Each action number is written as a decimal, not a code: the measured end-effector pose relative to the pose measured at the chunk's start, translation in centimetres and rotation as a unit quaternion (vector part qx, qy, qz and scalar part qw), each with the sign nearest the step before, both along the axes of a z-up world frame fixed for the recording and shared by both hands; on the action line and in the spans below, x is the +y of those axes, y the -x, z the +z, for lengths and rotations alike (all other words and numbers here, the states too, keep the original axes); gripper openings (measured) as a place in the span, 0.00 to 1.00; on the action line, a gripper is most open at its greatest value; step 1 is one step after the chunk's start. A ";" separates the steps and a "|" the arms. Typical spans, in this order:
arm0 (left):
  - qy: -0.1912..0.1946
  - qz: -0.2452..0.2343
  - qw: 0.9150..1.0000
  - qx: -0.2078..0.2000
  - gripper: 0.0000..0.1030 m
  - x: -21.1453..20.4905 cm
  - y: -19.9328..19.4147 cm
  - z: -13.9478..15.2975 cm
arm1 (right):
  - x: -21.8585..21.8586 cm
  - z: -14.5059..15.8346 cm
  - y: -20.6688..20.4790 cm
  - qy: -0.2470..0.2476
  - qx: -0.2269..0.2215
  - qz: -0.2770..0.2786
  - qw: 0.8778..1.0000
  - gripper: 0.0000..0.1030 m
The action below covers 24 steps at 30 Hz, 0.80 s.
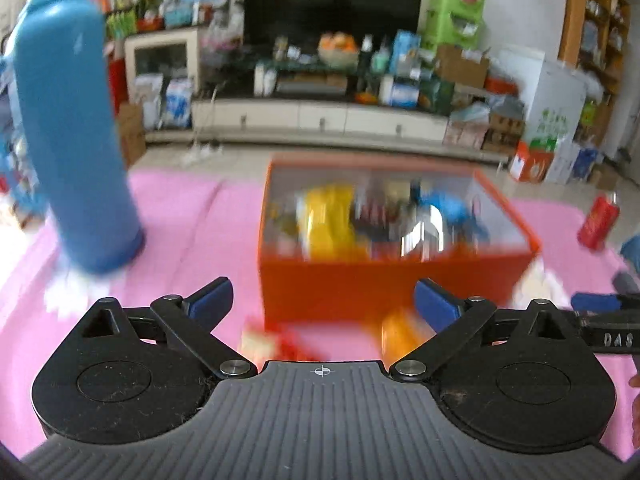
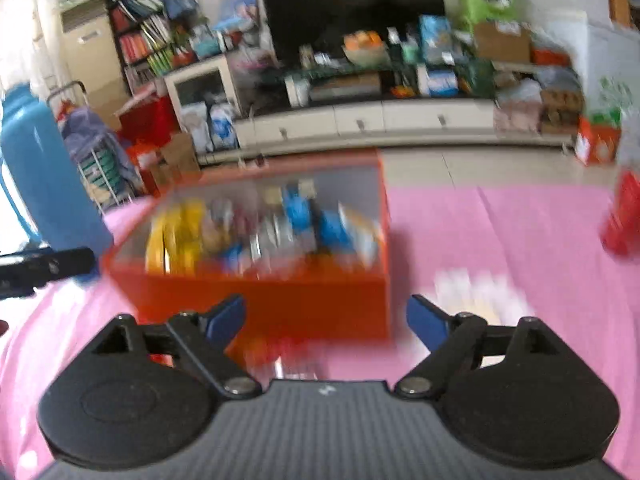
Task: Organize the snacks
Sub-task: 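Move both tools back to the snack pile beside the box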
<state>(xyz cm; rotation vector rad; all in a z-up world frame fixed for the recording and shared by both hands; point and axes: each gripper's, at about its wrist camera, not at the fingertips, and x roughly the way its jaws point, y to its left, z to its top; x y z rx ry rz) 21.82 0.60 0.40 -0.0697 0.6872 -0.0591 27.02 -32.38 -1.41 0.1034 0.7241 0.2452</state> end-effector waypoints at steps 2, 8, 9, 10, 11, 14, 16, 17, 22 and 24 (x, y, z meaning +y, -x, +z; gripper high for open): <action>0.000 -0.002 1.000 0.028 0.77 -0.3 2.5 -1.8 | -0.5 -2.3 3.0 0.008 0.034 0.007 0.999 0.86; -0.008 0.003 0.996 0.090 0.73 -2.0 8.8 -6.1 | -1.9 -5.5 8.4 -0.040 0.085 0.016 0.995 0.86; -0.013 0.003 0.996 0.094 0.72 -2.3 9.2 -6.4 | -2.0 -5.5 8.3 -0.045 0.082 0.019 0.995 0.86; -0.021 0.002 0.995 0.094 0.72 -2.5 9.1 -6.5 | -2.1 -5.4 8.1 -0.046 0.080 0.017 0.996 0.86; -0.033 0.002 0.995 0.092 0.70 -2.8 8.7 -6.4 | -2.3 -5.5 8.0 -0.048 0.079 0.011 0.996 0.86; -0.024 0.033 0.995 0.089 0.71 -1.9 6.9 -5.9 | -3.1 -6.0 7.1 -0.069 0.091 -0.002 0.993 0.86; 0.016 0.079 0.991 0.108 0.73 -0.7 5.2 -6.1 | -4.0 -5.9 7.4 -0.080 0.086 -0.010 0.993 0.86; 0.040 0.107 0.986 0.120 0.73 0.0 4.3 -6.2 | -4.2 -5.8 7.4 -0.083 0.080 -0.012 0.993 0.86; 0.097 0.180 0.969 0.137 0.68 0.7 1.9 -7.1 | -4.4 -5.8 7.1 -0.089 0.082 -0.012 0.993 0.86; 0.067 0.180 0.969 0.156 0.53 0.3 1.3 -7.8 | -4.1 -5.9 7.0 -0.088 0.085 -0.004 0.993 0.86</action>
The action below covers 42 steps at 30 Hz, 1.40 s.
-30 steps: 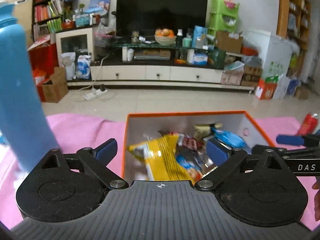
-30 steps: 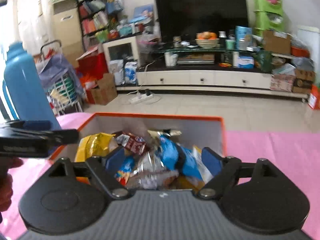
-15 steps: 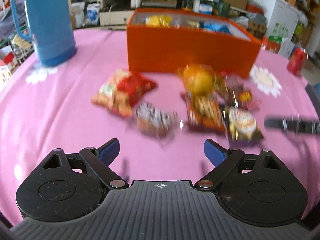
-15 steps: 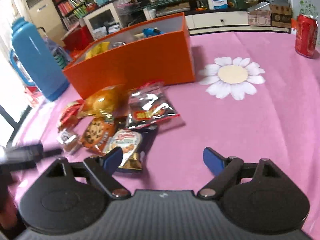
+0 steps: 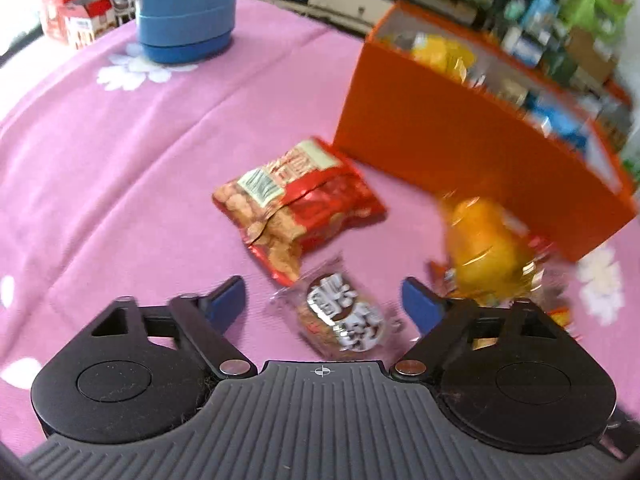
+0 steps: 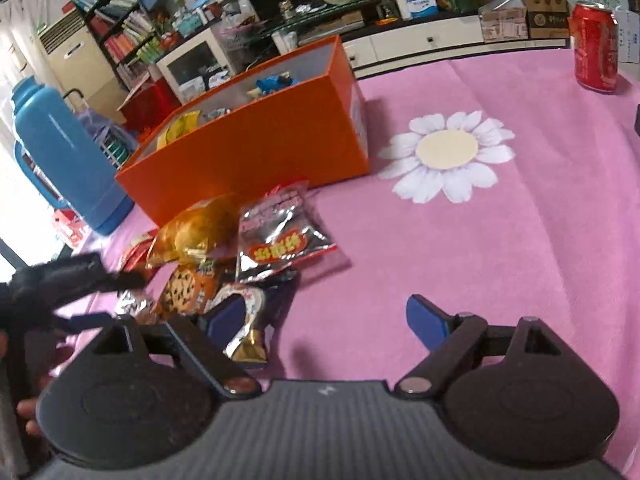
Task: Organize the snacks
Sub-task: 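Move both tools back to the snack pile beside the box, then grasp the round-label pastry packet with the left tool while the right tool grasps the gold Danisa packet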
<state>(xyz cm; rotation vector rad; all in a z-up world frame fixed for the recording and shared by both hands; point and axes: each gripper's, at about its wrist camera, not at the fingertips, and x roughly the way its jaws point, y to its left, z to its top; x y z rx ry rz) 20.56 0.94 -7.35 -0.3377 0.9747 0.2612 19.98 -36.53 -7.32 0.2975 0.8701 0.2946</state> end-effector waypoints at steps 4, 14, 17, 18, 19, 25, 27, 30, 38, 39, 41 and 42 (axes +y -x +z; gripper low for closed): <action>-0.010 -0.024 1.000 -0.010 0.34 0.1 1.0 0.0 | 0.0 0.2 0.1 0.001 -0.008 0.003 1.000 0.86; -0.030 -0.159 0.987 -0.006 0.31 1.7 6.9 -0.1 | 0.3 -0.2 -0.1 0.012 -0.002 0.016 1.000 0.86; -0.031 -0.168 0.985 -0.010 0.36 2.3 8.4 -0.1 | 1.9 -0.2 0.2 0.040 -0.013 0.046 0.998 0.86; -0.031 -0.167 0.985 -0.013 0.36 2.5 8.6 -0.1 | 2.6 -0.3 0.3 0.049 -0.018 0.057 0.997 0.86; -0.031 -0.166 0.986 -0.017 0.36 2.5 8.7 -0.1 | 3.3 -0.2 0.3 0.058 -0.024 0.066 0.996 0.86; -0.061 -0.166 0.984 -0.025 0.44 1.2 8.5 -0.6 | 7.8 -0.1 -0.4 0.094 -0.059 0.119 0.987 0.86; -0.067 -0.173 0.982 -0.026 0.44 1.0 8.6 -0.6 | 8.6 -1.0 -0.6 0.135 -0.054 0.117 0.982 0.86; -0.052 -0.167 0.984 -0.026 0.44 1.5 8.7 -0.5 | 7.7 -1.7 -0.8 0.172 -0.040 0.078 0.981 0.85; -0.018 -0.142 0.989 -0.031 0.69 2.2 9.9 0.6 | 4.3 -0.7 -0.5 0.122 -0.037 0.056 0.990 0.85; -0.021 -0.136 0.990 -0.031 0.72 2.2 10.2 0.8 | 4.4 -0.4 -0.8 0.121 -0.048 0.061 0.990 0.85; -0.023 -0.132 0.991 -0.029 0.73 1.9 10.6 0.8 | 4.7 -0.2 -1.7 0.118 -0.065 0.076 0.988 0.85; -0.022 -0.132 0.991 -0.029 0.72 1.8 10.6 0.7 | 4.8 -0.3 -2.0 0.112 -0.070 0.083 0.988 0.85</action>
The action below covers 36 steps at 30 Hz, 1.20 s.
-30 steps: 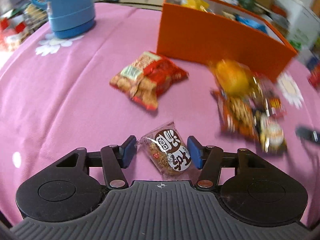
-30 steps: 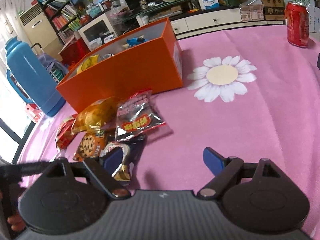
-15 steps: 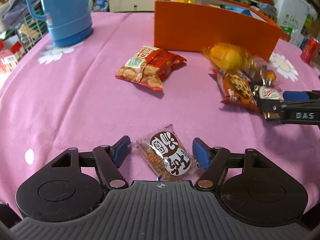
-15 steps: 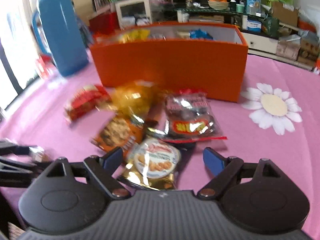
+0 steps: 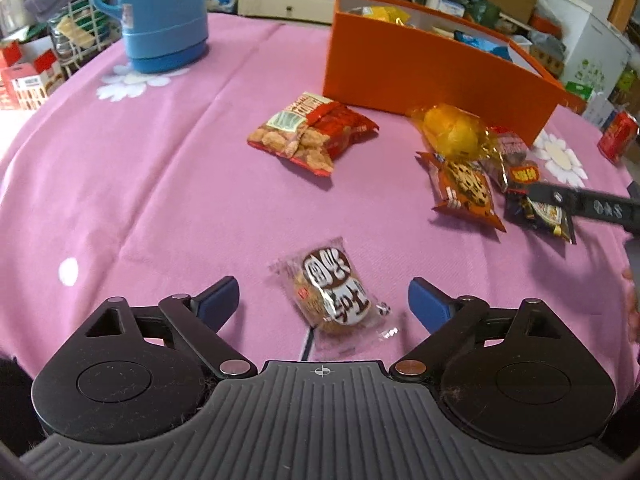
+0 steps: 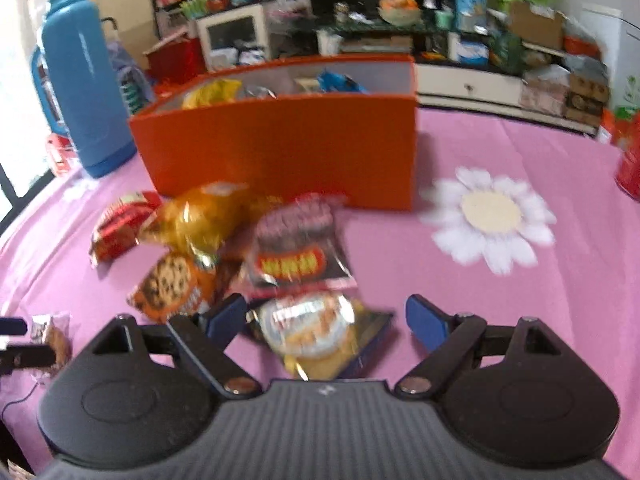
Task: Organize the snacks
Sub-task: 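Grasp the round-label pastry packet with the left tool while the right tool grasps the gold Danisa packet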
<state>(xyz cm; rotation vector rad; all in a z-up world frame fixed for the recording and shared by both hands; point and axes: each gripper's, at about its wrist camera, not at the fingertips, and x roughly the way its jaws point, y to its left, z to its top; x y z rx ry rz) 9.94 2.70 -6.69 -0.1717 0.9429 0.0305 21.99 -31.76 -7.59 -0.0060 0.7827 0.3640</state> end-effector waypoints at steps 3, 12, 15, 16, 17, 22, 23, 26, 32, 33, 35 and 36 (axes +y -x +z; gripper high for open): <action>0.004 -0.005 1.000 0.008 0.69 -0.2 -0.2 -0.4 | 0.6 -0.5 -1.6 -0.013 0.015 0.017 1.000 0.85; 0.001 0.006 1.000 0.002 0.73 0.6 -0.5 -0.4 | 2.4 -0.8 0.2 0.022 0.030 0.049 0.998 0.86; 0.002 0.008 1.000 0.009 0.72 0.2 -0.8 -0.9 | 2.9 -1.4 0.2 0.044 0.028 0.047 0.998 0.86; -0.002 0.006 1.000 0.011 0.71 0.0 -0.8 -1.1 | 3.0 -1.5 0.3 0.054 0.026 0.050 0.997 0.86; -0.005 0.003 1.000 0.011 0.66 -0.2 -0.8 -1.3 | 3.2 -1.6 0.6 0.065 0.023 0.054 0.996 0.86; -0.051 -0.055 0.997 -0.011 0.09 -1.6 -0.6 -1.2 | 3.0 -1.5 1.0 0.063 0.019 0.040 0.997 0.83; -0.053 -0.075 0.996 -0.012 0.07 -1.9 -0.6 -1.2 | 3.0 -1.5 1.2 0.064 0.018 0.038 0.997 0.79; -0.082 -0.144 0.986 -0.016 0.06 -2.8 -0.4 -1.1 | 3.1 -1.2 2.5 0.061 0.021 0.041 0.997 0.76; -0.121 -0.171 0.978 -0.016 0.22 -3.1 0.3 -1.1 | 3.7 -0.9 4.8 0.059 0.027 0.036 0.997 0.82; -0.127 -0.163 0.978 -0.020 0.28 -3.1 0.5 -1.1 | 3.8 -1.0 4.7 0.057 0.027 0.036 0.997 0.82; -0.125 -0.151 0.980 -0.023 0.33 -3.0 0.6 -1.1 | 3.7 -0.9 4.3 0.043 0.031 0.026 0.998 0.83; -0.120 -0.144 0.982 -0.023 0.38 -3.0 0.6 -1.1 | 3.4 -0.9 4.0 0.023 0.036 0.018 0.999 0.83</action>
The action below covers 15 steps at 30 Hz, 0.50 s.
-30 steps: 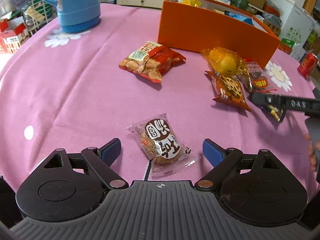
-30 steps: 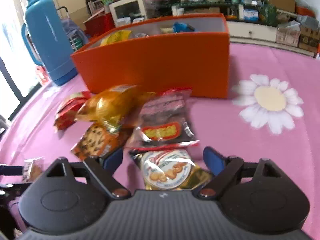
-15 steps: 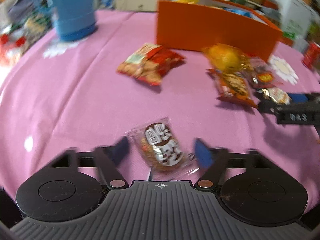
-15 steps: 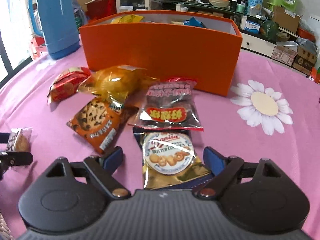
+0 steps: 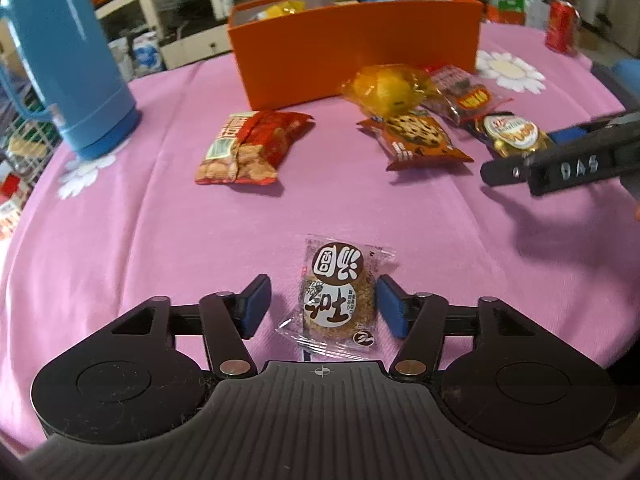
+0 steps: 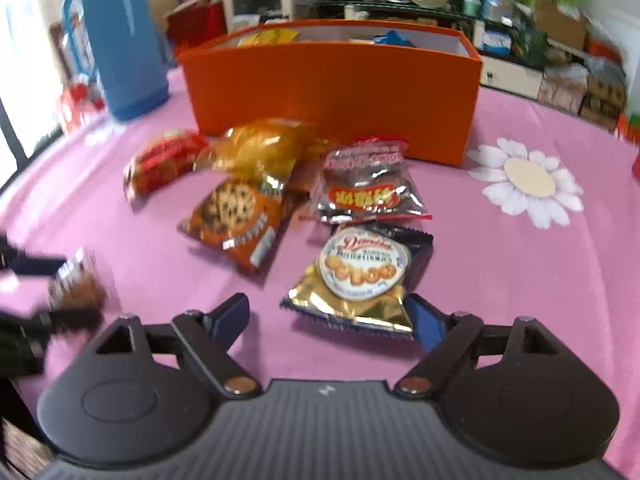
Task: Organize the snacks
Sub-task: 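Grasp the round-label pastry packet with the left tool while the right tool grasps the gold Danisa packet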
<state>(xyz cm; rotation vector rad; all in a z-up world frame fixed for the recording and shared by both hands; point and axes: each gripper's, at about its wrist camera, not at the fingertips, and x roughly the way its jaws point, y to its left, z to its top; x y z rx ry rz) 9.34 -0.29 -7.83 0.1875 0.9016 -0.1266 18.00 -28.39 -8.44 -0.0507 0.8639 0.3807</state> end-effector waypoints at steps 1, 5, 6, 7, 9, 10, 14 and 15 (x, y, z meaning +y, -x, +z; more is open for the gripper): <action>0.007 0.007 1.000 0.003 0.39 0.1 -0.1 -0.1 | -0.3 0.1 -0.3 -0.014 0.006 -0.010 1.000 0.85; 0.035 0.025 0.999 0.012 0.41 0.5 -0.5 -0.3 | -0.8 0.3 -2.0 -0.033 0.017 -0.054 0.998 0.86; 0.044 0.030 0.998 0.014 0.40 0.7 -0.7 -0.2 | -0.8 0.3 -2.5 -0.024 0.012 -0.059 0.998 0.86; 0.049 0.036 0.998 0.016 0.40 0.8 -0.8 -0.3 | -0.6 0.2 -2.8 -0.014 0.012 -0.060 0.998 0.85; 0.059 0.048 0.997 0.019 0.39 1.2 -1.1 -0.2 | -0.3 -0.2 -3.0 0.005 0.002 -0.057 0.998 0.83; 0.062 0.054 0.996 0.019 0.39 1.3 -1.2 -0.3 | -0.1 -0.2 -2.9 0.016 -0.001 -0.052 0.998 0.82; 0.064 0.068 0.995 0.020 0.44 1.4 -1.3 -0.3 | 0.7 -0.7 -2.3 0.048 -0.016 -0.034 0.998 0.90; 0.061 0.070 0.995 0.021 0.47 1.4 -1.3 -0.3 | 0.6 -0.7 -2.2 0.045 -0.017 -0.040 0.998 0.90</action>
